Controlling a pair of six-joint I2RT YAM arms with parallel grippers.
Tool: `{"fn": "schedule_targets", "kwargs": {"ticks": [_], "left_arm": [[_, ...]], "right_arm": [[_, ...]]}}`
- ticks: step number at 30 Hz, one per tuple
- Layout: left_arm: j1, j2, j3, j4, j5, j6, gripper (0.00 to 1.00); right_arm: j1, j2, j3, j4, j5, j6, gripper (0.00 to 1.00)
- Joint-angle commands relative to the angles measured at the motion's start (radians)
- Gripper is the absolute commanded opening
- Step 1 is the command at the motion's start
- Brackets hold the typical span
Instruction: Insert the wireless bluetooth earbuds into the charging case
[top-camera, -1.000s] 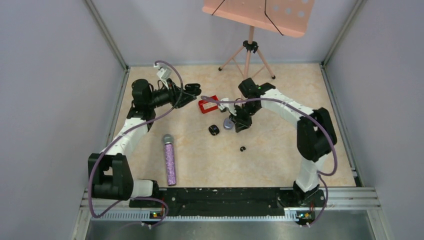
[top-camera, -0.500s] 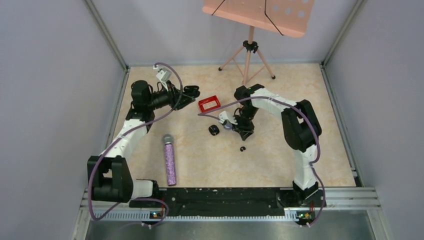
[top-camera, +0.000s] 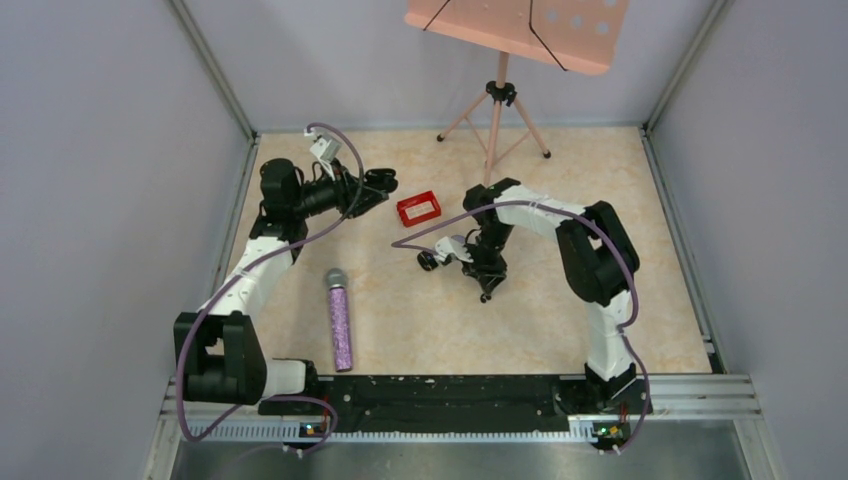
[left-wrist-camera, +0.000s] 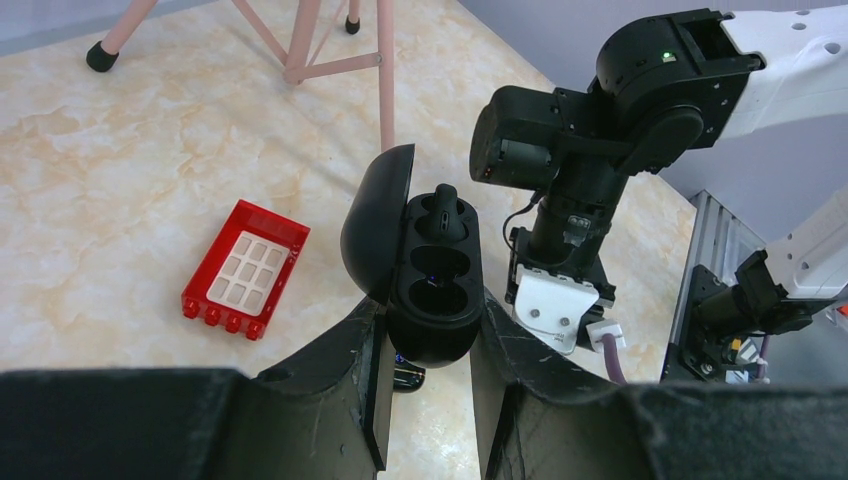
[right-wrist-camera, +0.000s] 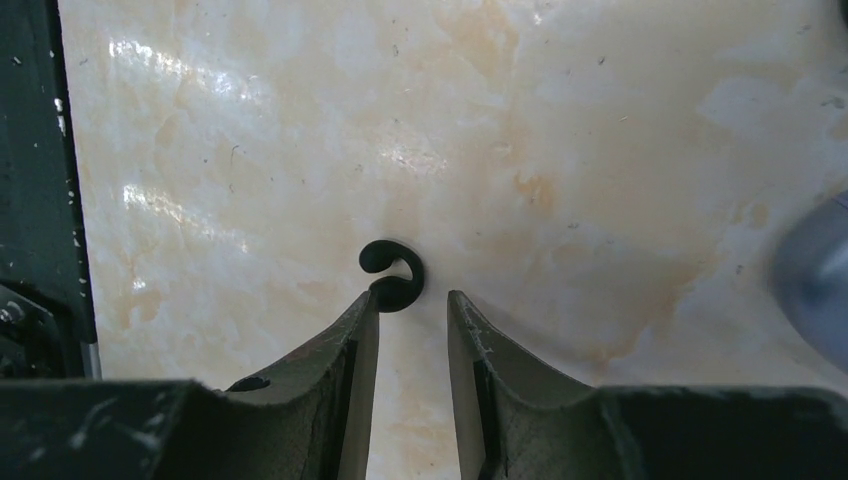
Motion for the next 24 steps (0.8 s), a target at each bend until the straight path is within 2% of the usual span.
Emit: {"fn": "schedule_targets", "kwargs": {"ticks": [1, 13, 15, 19, 24], "left_arm": [[0.008, -0.004, 0.040, 0.017, -0.004, 0.014, 0.00], [0.011, -0.011, 0.034, 0.008, -0.009, 0.017, 0.00], [0.012, -0.010, 0.033, 0.007, -0.010, 0.017, 0.00], [0.013, -0.008, 0.034, 0.004, -0.010, 0.018, 0.00], [0.013, 0.000, 0.037, 0.007, -0.001, 0.016, 0.00]], "right_arm": [[0.015, -0.020, -0.019, 0.016, -0.036, -0.008, 0.31], [0.028, -0.029, -0.064, 0.030, -0.041, -0.004, 0.29], [0.030, -0.035, -0.069, 0.029, -0.047, -0.001, 0.25], [0.029, -0.045, -0.055, 0.020, -0.051, 0.009, 0.11], [0.028, -0.073, 0.006, -0.033, -0.062, 0.040, 0.04]]}}
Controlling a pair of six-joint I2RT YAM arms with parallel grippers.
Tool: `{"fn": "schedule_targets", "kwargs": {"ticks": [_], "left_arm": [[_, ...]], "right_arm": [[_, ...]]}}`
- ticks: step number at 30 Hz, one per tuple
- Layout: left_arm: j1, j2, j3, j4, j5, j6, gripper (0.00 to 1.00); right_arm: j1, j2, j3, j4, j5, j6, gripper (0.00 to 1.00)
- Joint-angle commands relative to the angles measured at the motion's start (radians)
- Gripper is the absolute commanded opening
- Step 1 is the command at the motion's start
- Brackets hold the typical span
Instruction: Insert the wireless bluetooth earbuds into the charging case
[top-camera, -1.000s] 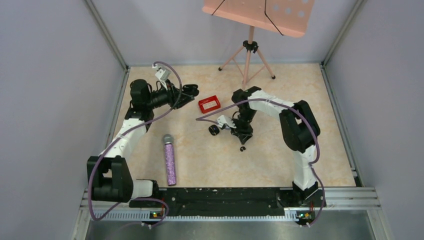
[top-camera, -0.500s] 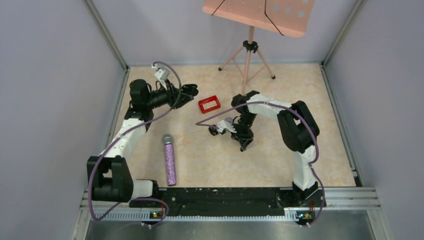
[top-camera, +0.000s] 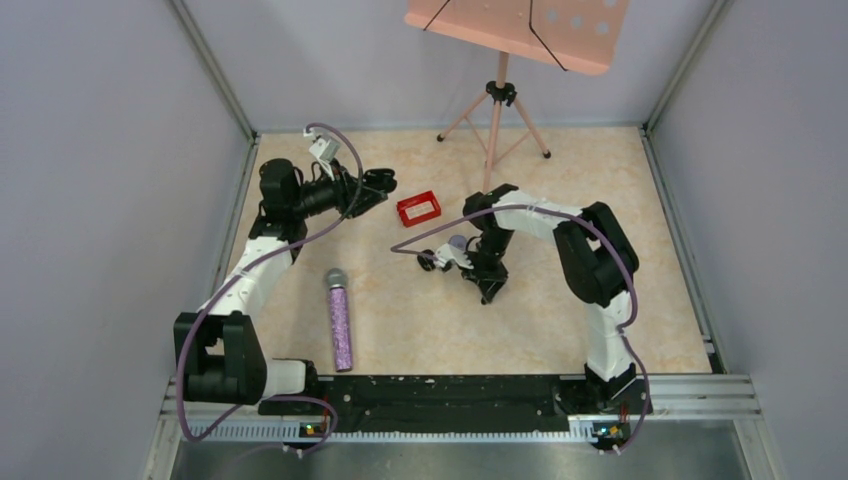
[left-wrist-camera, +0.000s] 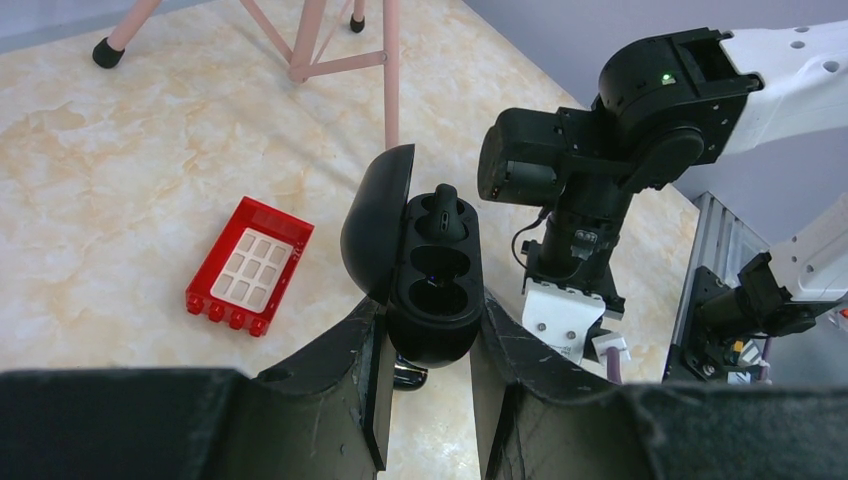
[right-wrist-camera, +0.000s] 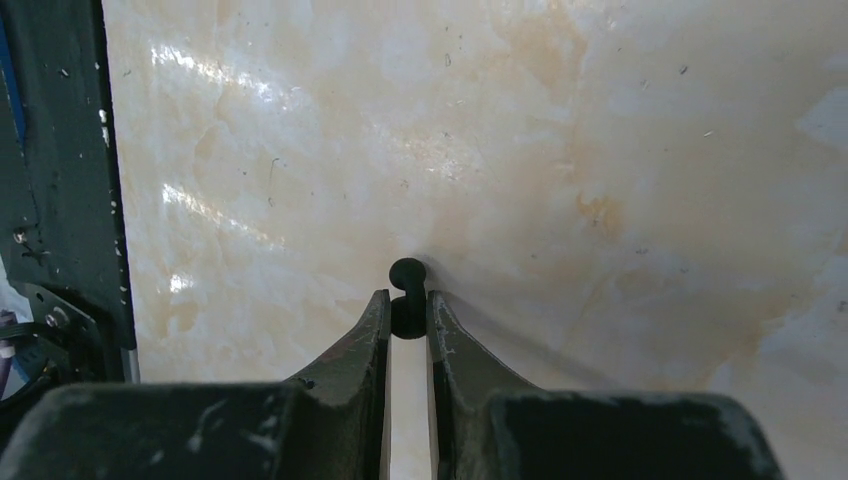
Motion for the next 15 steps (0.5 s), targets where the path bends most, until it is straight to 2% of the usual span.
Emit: {"fn": "schedule_targets", "kwargs": {"ticks": [1, 7, 11, 15], "left_arm": [[0.006, 0.002, 0.038, 0.015, 0.008, 0.011, 0.00], [0.001, 0.031, 0.037, 0.066, 0.061, -0.006, 0.00], [-0.032, 0.078, 0.056, 0.118, 0.118, 0.003, 0.00], [-0.099, 0.121, 0.104, 0.117, 0.169, 0.071, 0.00]], "right_arm": [[0.008, -0.085, 0.083, -0.044, -0.050, 0.028, 0.03], [-0.032, -0.200, 0.267, -0.087, -0.114, 0.167, 0.00], [-0.039, -0.244, 0.533, -0.120, -0.175, 0.287, 0.00], [-0.039, -0.218, 0.763, -0.057, -0.220, 0.478, 0.00]]}}
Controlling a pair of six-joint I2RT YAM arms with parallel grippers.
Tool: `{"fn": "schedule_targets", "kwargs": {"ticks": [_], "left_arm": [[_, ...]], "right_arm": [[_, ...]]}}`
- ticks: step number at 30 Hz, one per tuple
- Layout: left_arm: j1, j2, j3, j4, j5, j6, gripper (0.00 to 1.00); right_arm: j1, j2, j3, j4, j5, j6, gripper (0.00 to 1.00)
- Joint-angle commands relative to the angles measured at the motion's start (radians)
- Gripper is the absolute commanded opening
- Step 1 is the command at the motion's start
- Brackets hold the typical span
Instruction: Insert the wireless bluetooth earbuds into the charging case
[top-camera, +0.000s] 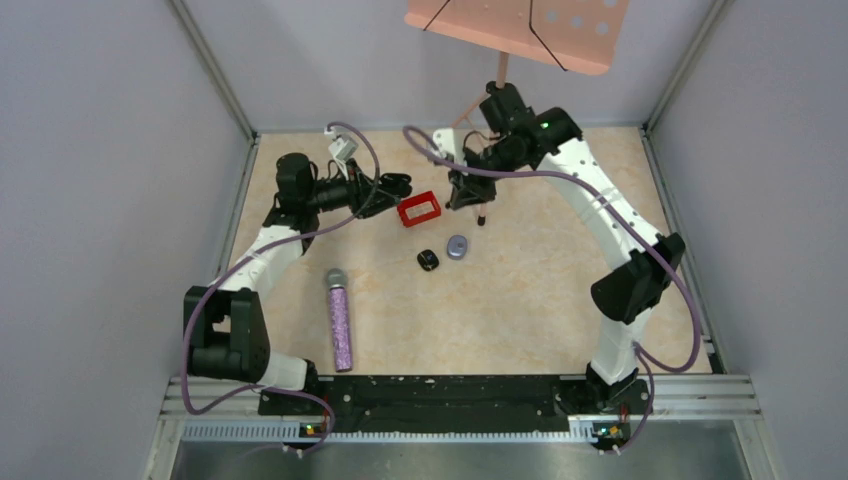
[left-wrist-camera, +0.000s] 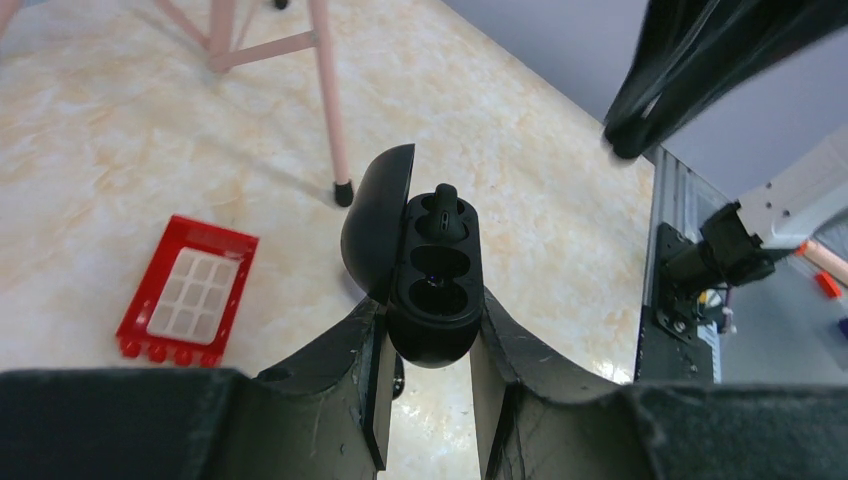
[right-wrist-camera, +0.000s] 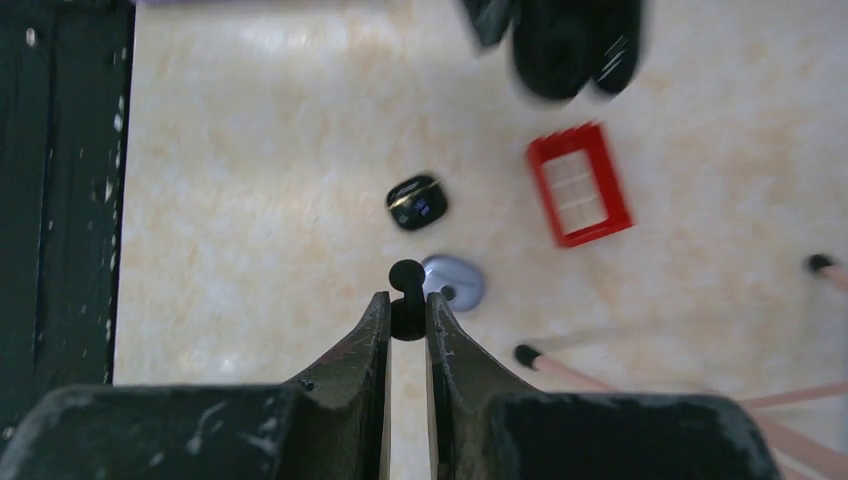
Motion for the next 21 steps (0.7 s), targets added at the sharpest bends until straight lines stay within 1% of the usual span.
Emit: {"fn": "schedule_targets", "kwargs": {"ticks": [1, 3, 6, 9, 13, 21], "left_arm": [[-0.076, 0.034, 0.085, 0.071, 0.097, 0.084, 0.00], [-0.105, 0.041, 0.100, 0.072, 0.114, 0.107, 0.00], [-0.142, 0.043, 0.115, 0.081, 0.143, 0.124, 0.00], [-0.166, 0.039, 0.126, 0.084, 0.154, 0.138, 0.00], [-0.180, 0.033, 0.132, 0.100, 0.166, 0.121, 0.00], [-0.183, 0.017, 0.133, 0.122, 0.165, 0.096, 0.00]], "right_arm": [[-0.005, -0.037, 0.233, 0.049, -0.113, 0.255, 0.00], [-0.005, -0.024, 0.286, 0.114, -0.130, 0.339, 0.00], [-0.004, -0.022, 0.300, 0.184, -0.144, 0.416, 0.00], [0.004, -0.021, 0.293, 0.195, -0.139, 0.412, 0.00], [0.025, -0.025, 0.260, 0.194, -0.121, 0.379, 0.00], [0.050, -0.013, 0.238, 0.207, -0.102, 0.364, 0.00]]}}
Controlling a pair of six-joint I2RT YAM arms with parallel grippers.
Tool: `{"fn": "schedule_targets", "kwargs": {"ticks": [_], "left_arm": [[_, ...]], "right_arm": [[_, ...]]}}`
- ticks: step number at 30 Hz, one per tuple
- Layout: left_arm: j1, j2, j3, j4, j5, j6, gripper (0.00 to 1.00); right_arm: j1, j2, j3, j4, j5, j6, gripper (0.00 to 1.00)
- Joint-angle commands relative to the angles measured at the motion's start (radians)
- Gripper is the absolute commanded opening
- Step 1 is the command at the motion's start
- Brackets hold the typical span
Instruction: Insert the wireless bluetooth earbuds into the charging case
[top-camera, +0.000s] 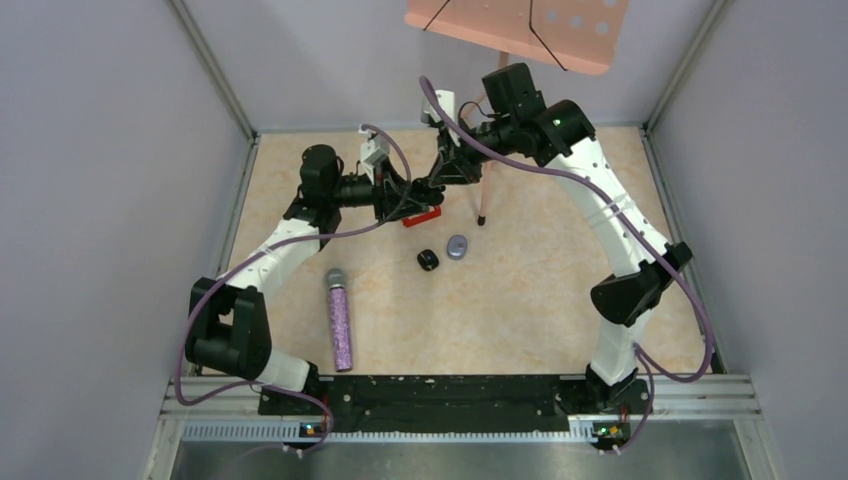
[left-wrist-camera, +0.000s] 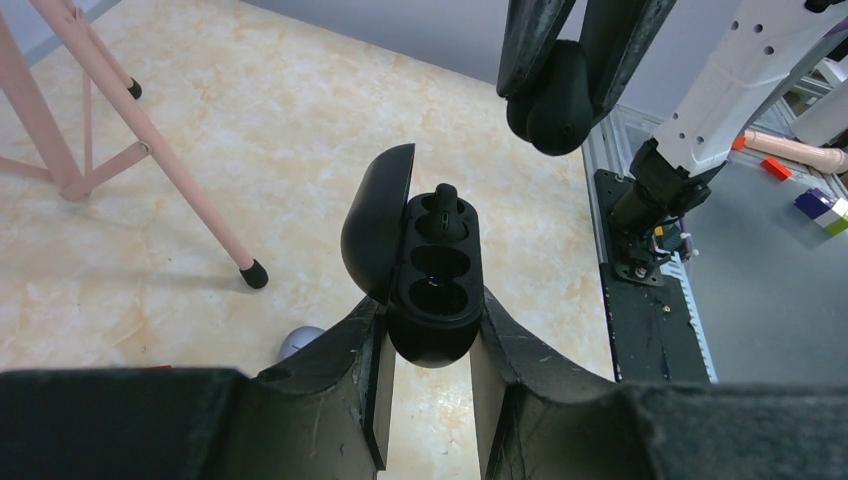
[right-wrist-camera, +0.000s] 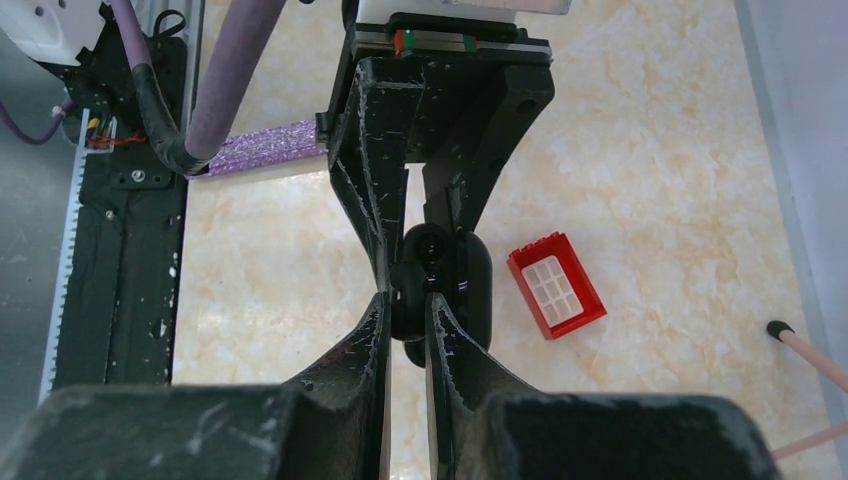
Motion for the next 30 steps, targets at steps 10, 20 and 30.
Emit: {"fn": "schedule_targets", "kwargs": {"ticks": [10, 20, 30], "left_arm": [[-0.009, -0.042, 0.039, 0.108, 0.017, -0.050, 0.00], [-0.010, -0.055, 0.030, 0.117, 0.022, -0.056, 0.00], [-0.010, -0.055, 0.021, 0.146, 0.026, -0.068, 0.00]], "right_arm": [[0.058, -0.001, -0.039, 0.088, 0.084, 0.023, 0.00], [0.076, 0.002, -0.059, 0.106, 0.145, 0.025, 0.00], [0.088, 0.006, -0.087, 0.111, 0.162, 0.002, 0.00]]}}
